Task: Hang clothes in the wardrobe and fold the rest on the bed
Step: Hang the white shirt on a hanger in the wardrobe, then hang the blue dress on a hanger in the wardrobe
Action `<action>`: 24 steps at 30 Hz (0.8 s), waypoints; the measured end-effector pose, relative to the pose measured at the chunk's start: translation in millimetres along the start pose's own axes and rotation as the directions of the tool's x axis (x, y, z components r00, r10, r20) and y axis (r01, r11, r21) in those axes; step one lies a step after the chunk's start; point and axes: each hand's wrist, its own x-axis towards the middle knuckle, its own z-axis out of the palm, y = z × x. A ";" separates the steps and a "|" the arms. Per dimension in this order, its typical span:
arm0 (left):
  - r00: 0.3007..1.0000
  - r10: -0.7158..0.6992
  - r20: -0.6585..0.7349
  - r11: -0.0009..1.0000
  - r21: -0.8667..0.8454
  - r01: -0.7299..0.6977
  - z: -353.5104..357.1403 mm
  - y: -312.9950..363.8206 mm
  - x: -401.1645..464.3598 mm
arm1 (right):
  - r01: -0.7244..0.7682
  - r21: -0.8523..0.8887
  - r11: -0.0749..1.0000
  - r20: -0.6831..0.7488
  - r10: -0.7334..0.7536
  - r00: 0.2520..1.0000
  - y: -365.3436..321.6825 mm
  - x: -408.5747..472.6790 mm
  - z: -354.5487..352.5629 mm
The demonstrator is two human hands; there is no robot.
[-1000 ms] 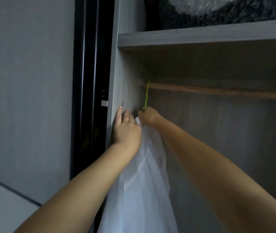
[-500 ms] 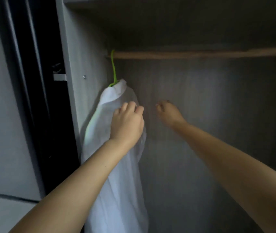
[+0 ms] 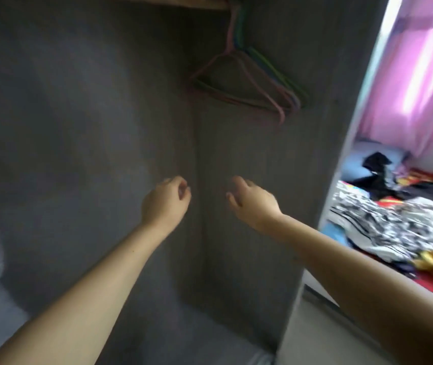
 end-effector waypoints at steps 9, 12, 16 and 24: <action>0.870 0.405 0.283 0.894 -0.323 -0.311 125.5 181.8 -65.0 | -0.492 -0.202 0.847 -0.003 0.501 0.865 157.9 -169.3 -84.4; 0.790 0.519 0.327 0.837 -0.383 -0.391 145.1 245.9 -90.4 | -0.580 -0.226 0.783 -0.065 0.581 0.811 192.6 -225.9 -121.1; 0.687 0.625 0.370 0.768 -0.449 -0.457 168.2 318.1 -134.0 | -0.667 -0.233 0.708 -0.129 0.657 0.743 229.0 -298.1 -159.6; 0.513 0.747 0.424 0.660 -0.570 -0.490 215.4 428.2 -227.8 | -0.783 -0.207 0.586 -0.163 0.769 0.618 278.4 -435.3 -209.0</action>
